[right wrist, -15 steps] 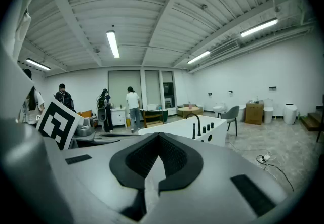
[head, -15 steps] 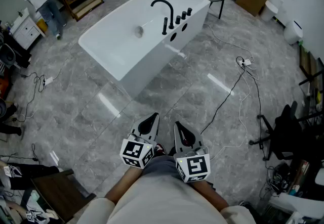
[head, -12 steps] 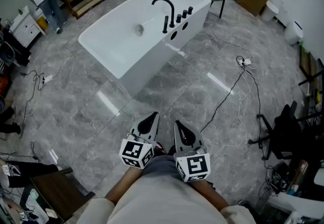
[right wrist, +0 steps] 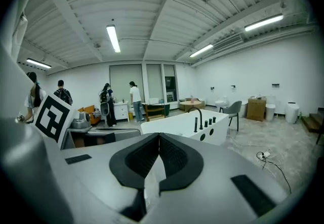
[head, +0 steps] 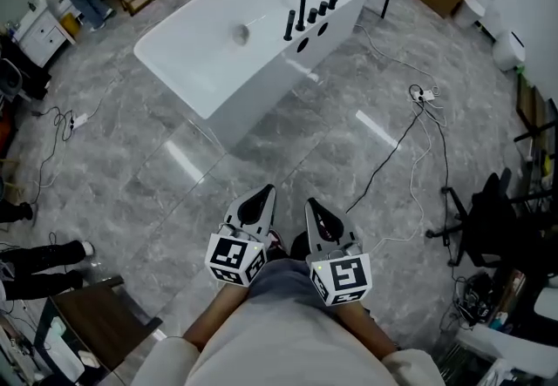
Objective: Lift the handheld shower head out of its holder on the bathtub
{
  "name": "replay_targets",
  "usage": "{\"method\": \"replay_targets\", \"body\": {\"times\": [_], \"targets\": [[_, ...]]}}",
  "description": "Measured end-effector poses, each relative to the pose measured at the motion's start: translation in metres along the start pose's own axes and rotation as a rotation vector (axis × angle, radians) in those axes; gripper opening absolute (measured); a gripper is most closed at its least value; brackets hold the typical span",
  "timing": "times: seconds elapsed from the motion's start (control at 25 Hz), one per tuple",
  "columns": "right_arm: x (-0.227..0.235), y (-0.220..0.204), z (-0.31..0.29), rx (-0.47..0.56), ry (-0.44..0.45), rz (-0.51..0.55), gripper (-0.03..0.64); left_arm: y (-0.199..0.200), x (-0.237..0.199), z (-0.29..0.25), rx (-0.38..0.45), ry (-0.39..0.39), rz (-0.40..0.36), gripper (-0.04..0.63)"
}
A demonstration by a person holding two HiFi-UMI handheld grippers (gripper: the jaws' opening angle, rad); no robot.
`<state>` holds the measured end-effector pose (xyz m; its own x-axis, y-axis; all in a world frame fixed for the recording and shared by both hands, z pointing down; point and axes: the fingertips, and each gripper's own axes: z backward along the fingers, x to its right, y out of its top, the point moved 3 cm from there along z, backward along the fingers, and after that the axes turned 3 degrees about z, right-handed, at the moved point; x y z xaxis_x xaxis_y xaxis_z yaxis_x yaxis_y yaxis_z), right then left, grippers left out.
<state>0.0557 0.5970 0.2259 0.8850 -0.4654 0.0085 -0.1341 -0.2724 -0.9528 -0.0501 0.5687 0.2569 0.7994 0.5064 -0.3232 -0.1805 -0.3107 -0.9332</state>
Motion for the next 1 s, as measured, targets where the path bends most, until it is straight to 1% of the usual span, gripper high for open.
{"method": "replay_targets", "body": {"times": [0.12, 0.24, 0.48, 0.56, 0.68, 0.76, 0.88, 1.0], "targets": [[-0.002, 0.0, 0.0, -0.002, -0.015, 0.003, 0.018, -0.001, -0.006, 0.001, -0.002, -0.008, 0.034, 0.005], [0.002, 0.0, -0.002, -0.012, -0.024, -0.005, 0.018, -0.005, -0.008, -0.005, -0.02, -0.015, 0.051, 0.005], [0.014, 0.002, -0.014, -0.009, -0.017, -0.013, 0.018, -0.005, -0.011, -0.026, -0.038, -0.048, 0.052, 0.005], [0.018, 0.004, -0.021, -0.012, -0.016, -0.006, 0.02, -0.002, -0.015, -0.032, -0.034, -0.047, 0.057, 0.005], [0.025, 0.006, -0.029, -0.022, -0.024, -0.002, 0.02, 0.009, -0.022, -0.039, -0.005, -0.045, 0.085, 0.005], [0.032, 0.007, -0.036, -0.028, -0.034, -0.008, 0.02, 0.014, -0.026, -0.048, -0.001, -0.051, 0.084, 0.005], [0.041, 0.009, -0.047, -0.035, -0.032, -0.005, 0.02, 0.014, -0.029, -0.06, -0.022, -0.057, 0.068, 0.005], [0.051, 0.012, -0.06, -0.034, -0.03, -0.004, 0.019, 0.015, -0.033, -0.072, -0.035, -0.055, 0.074, 0.005]]}}
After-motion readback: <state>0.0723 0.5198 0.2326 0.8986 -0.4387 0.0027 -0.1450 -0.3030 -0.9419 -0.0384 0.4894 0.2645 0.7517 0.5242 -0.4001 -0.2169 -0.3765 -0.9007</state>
